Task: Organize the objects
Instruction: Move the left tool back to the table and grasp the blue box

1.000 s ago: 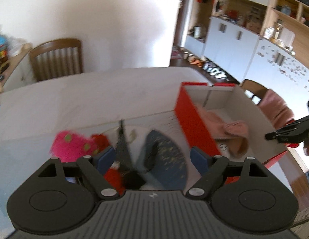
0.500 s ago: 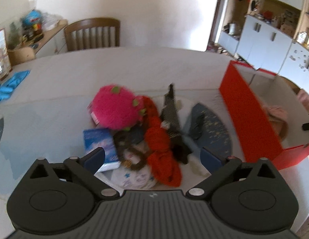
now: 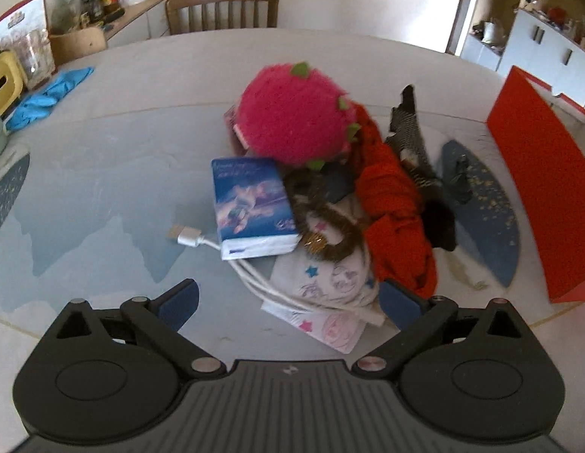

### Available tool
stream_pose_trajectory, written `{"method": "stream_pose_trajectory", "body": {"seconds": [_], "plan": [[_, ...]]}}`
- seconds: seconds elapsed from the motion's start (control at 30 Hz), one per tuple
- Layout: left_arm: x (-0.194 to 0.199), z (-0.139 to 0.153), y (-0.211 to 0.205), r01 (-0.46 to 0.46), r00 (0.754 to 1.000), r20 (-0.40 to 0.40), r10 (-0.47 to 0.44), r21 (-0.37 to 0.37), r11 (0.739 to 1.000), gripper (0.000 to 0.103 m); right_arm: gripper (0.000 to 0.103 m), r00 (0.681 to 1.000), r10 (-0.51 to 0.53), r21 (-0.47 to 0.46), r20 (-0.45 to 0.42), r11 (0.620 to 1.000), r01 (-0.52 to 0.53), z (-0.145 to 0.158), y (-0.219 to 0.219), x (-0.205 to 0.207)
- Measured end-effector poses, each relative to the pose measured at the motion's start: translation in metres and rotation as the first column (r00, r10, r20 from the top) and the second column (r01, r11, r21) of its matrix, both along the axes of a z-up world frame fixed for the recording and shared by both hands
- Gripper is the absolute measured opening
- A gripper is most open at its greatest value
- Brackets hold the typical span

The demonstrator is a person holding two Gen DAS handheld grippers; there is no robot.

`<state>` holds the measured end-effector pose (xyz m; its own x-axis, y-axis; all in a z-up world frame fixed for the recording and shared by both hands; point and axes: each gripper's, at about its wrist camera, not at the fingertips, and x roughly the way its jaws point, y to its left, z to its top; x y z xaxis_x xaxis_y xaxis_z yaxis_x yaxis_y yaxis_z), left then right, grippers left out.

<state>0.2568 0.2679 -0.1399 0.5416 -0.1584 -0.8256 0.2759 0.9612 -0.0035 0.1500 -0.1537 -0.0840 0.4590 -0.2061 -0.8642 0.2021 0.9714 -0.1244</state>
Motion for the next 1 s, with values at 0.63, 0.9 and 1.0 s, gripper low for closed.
{"method": "stream_pose_trajectory", "body": {"seconds": [0.63,0.9,1.0], "plan": [[0.048,-0.004,0.001,-0.086,0.995,0.062,0.084,0.036,0.996,0.101,0.006,1.000,-0.001,-0.008,-0.007,1.000,0.001,-0.002,0.001,0.001],[0.056,-0.009,0.006,-0.081,0.997,0.012,0.081,-0.028,0.996,0.058,0.006,1.000,0.000,-0.008,-0.007,1.000,0.000,-0.002,0.001,0.001],[0.054,-0.008,0.009,-0.095,0.995,0.012,0.096,-0.044,0.995,0.054,0.006,1.000,0.001,-0.011,-0.007,1.000,-0.002,-0.002,0.001,0.000]]}}
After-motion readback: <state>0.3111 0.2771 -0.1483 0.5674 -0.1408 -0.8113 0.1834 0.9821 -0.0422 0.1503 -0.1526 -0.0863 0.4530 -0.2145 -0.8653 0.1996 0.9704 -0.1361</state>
